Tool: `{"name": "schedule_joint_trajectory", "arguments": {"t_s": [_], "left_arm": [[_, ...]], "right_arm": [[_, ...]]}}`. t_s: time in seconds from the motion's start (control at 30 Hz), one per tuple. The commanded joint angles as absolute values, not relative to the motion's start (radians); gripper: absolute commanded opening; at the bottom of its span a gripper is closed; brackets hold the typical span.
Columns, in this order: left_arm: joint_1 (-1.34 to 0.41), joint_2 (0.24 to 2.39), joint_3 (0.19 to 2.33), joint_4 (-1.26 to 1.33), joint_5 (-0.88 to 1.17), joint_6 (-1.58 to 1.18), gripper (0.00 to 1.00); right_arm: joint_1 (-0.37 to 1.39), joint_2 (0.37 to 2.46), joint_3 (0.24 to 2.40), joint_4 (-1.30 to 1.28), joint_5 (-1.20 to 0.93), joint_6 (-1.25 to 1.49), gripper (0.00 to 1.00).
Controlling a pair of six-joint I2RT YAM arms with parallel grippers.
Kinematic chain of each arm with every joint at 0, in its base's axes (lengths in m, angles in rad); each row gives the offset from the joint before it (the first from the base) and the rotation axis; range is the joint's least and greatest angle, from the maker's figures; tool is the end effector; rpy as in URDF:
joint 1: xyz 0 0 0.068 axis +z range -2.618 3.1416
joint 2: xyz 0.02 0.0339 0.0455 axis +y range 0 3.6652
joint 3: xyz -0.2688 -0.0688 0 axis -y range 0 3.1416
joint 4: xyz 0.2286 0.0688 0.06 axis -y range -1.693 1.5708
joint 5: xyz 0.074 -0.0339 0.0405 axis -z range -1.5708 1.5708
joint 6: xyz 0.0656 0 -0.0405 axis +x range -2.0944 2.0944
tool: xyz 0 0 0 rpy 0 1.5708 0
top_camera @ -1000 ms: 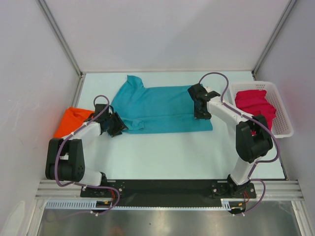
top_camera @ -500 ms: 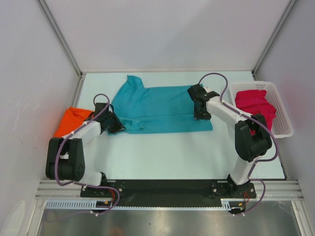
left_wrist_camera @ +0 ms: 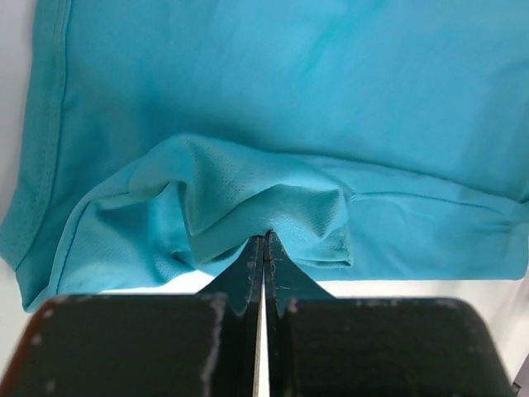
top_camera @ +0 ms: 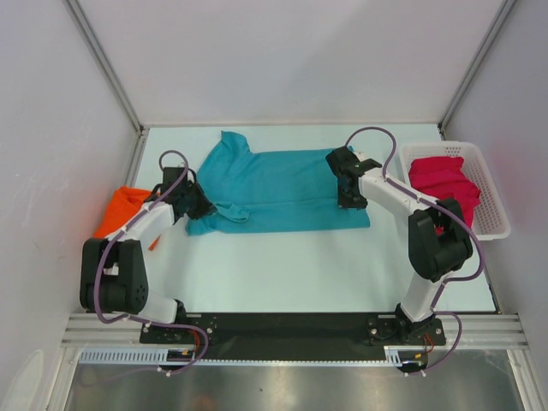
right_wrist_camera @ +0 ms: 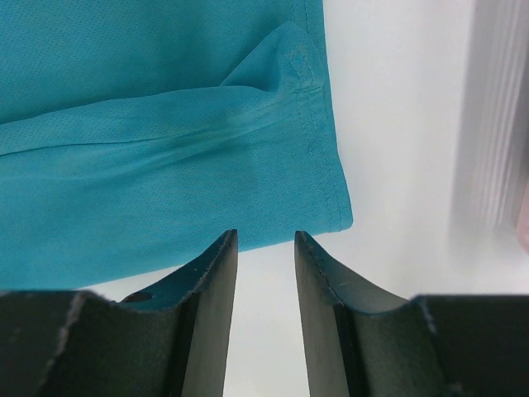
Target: Fold and stack the t-shirts
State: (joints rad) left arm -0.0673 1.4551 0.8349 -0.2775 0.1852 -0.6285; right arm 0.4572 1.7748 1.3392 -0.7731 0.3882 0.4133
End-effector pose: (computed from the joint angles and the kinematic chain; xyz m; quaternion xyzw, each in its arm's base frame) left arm 0.2947 -0.0320 0.1882 -0.2309 0.9116 -0.1942 0.2794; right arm 0.3293 0.1343 0.2087 0.0135 0.9657 -0.0975 0.2402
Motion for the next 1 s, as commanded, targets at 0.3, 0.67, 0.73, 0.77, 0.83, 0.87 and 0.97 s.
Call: {"name": "schedule_joint_trajectory", "arguments": {"t_s": [0.3, 0.67, 0.73, 0.77, 0.83, 0.87, 0.97], "left_arm": [[-0.072, 1.581, 1.081, -0.304, 0.14, -0.632, 0.0], [-0.072, 1.83, 1.374, -0.386, 0.106, -0.623, 0.03], [-0.071, 1.839, 1.397, -0.412, 0.1, -0.624, 0.17], [-0.069, 1.838, 1.408, -0.417, 0.091, -0.629, 0.23], [-0.069, 1.827, 1.405, -0.425, 0.091, -0.629, 0.36], [-0.071, 1.81, 1.401, -0.426, 0.094, -0.629, 0.38], [-0.071, 1.749, 1.335, -0.431, 0.091, -0.624, 0.46]], "right_arm": [[0.46, 1.764, 1.345, -0.785, 0.433, 0.397, 0.39], [0.422, 1.707, 1.325, -0.807, 0.449, 0.377, 0.4], [0.416, 1.701, 1.321, -0.808, 0.449, 0.377, 0.4], [0.414, 1.7, 1.319, -0.807, 0.449, 0.376, 0.4], [0.411, 1.697, 1.315, -0.807, 0.448, 0.376, 0.4], [0.41, 1.695, 1.315, -0.805, 0.446, 0.374, 0.4], [0.41, 1.694, 1.31, -0.799, 0.439, 0.376, 0.4]]}}
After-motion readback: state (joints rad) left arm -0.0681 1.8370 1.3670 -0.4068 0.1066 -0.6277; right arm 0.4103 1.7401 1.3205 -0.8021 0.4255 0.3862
